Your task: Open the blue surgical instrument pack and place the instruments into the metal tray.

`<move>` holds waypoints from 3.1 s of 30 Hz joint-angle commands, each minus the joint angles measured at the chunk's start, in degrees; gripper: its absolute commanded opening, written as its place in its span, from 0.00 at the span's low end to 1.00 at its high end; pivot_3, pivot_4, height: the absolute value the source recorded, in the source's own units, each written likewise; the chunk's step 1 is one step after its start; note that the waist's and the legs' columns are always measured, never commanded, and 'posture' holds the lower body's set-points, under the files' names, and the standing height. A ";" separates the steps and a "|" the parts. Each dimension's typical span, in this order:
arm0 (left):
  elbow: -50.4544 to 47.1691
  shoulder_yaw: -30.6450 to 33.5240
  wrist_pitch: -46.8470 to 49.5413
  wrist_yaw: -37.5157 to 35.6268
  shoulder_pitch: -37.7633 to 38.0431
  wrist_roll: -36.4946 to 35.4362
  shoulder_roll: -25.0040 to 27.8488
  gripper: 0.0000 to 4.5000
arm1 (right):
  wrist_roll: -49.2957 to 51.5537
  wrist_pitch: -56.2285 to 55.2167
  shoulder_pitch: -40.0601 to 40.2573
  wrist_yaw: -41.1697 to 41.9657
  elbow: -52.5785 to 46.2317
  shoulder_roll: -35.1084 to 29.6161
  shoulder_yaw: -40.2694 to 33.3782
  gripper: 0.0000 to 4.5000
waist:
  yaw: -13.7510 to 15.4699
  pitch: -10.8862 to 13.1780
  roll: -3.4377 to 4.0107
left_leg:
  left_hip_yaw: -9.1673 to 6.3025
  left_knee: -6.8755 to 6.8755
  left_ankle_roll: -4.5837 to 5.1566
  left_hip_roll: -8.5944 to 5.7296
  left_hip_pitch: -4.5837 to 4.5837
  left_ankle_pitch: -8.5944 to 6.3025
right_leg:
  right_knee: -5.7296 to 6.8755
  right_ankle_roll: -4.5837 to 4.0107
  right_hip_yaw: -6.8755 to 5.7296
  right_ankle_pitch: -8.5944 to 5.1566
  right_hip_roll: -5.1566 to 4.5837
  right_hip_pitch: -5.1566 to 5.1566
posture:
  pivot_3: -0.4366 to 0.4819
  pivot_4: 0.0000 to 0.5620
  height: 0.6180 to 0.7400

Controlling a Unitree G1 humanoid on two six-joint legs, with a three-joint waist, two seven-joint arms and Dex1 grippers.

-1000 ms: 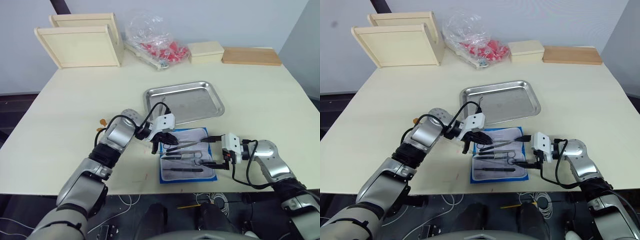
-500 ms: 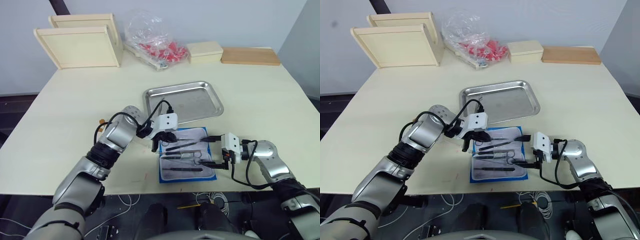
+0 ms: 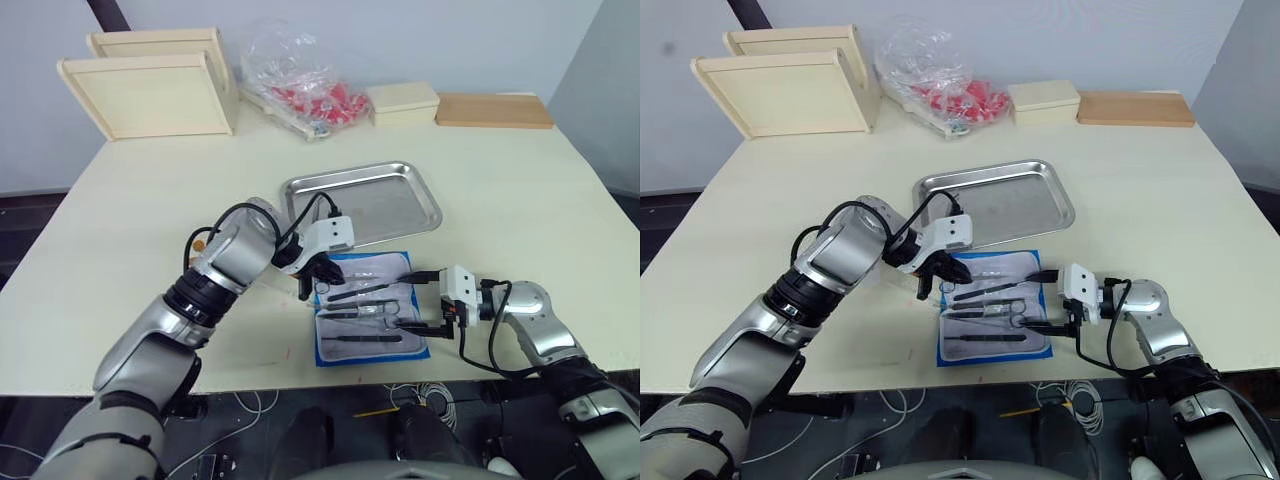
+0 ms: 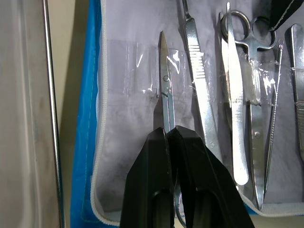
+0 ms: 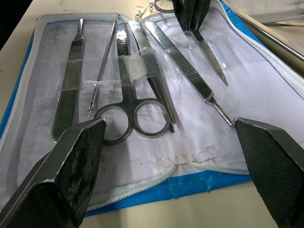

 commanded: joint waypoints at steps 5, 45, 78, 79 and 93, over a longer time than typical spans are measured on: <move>-2.73 0.17 3.96 -0.17 -2.92 -2.08 1.59 0.01 | -4.68 1.60 2.46 -0.50 2.51 -0.61 2.65 1.00 | -0.08 0.04 -0.02 | 0.01 0.00 0.00 0.01 0.02 0.00 | 0.01 0.00 0.01 0.00 0.00 0.00 | 0.48 0.27 1.00; -8.64 -1.68 5.99 -1.40 -2.90 -5.43 9.12 0.01 | -4.63 2.25 3.18 -1.14 1.72 0.52 3.17 1.00 | -0.22 0.12 -0.13 | 0.35 -0.09 0.00 0.14 0.17 -0.01 | 0.03 0.00 0.27 -0.01 0.07 -0.02 | 0.48 0.27 1.00; -15.92 10.03 10.86 5.78 0.54 -12.98 16.92 0.01 | -5.02 1.99 3.01 -0.99 2.59 1.32 3.28 1.00 | -0.17 0.31 -0.38 | 0.55 -0.11 0.00 0.65 0.23 -0.01 | 0.01 -0.02 0.42 -0.02 0.42 -0.09 | 0.48 0.27 1.00; -16.03 10.65 11.61 7.23 0.56 -13.23 15.81 0.01 | -5.04 1.99 2.97 -0.99 2.65 1.36 3.28 1.00 | -0.21 0.31 -0.38 | 0.57 -0.10 0.00 0.65 0.23 -0.01 | 0.01 -0.02 0.45 -0.02 0.42 -0.09 | 0.48 0.27 1.00; -16.16 17.75 20.12 34.12 2.00 -12.80 -4.69 0.01 | -5.21 1.85 3.11 -1.04 2.85 1.25 3.12 1.00 | -0.17 0.32 -0.40 | 0.60 -0.10 -0.01 0.67 0.27 -0.02 | 0.05 -0.01 0.53 0.01 0.46 -0.08 | 0.48 0.27 1.00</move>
